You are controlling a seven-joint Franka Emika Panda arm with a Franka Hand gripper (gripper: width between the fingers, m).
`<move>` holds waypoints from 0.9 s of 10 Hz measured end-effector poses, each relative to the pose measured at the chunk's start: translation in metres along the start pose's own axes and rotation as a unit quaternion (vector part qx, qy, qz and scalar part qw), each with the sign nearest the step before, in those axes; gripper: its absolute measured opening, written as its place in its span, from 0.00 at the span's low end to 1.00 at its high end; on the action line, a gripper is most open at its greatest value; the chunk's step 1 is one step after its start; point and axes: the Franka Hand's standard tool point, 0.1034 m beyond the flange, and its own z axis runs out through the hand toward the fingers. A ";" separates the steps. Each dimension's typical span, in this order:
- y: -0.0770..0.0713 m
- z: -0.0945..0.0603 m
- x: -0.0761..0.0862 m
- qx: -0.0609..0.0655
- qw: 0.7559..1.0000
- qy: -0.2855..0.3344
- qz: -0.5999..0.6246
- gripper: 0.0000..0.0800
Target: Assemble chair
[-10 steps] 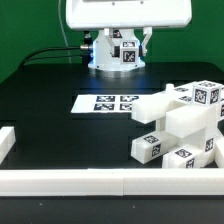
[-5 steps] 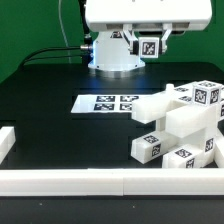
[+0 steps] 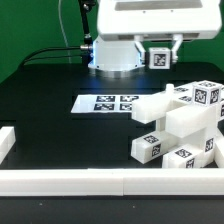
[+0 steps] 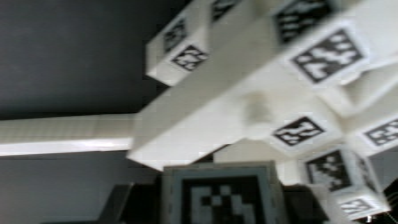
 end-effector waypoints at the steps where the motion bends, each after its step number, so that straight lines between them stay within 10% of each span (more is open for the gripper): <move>1: -0.004 0.005 -0.004 -0.001 1.000 -0.001 -0.005 0.35; 9: -0.006 0.024 -0.009 -0.009 1.000 -0.008 -0.015 0.35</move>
Offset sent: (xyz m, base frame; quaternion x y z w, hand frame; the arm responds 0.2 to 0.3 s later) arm 0.0137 -0.0006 -0.0063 0.0026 0.0146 0.0049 0.9999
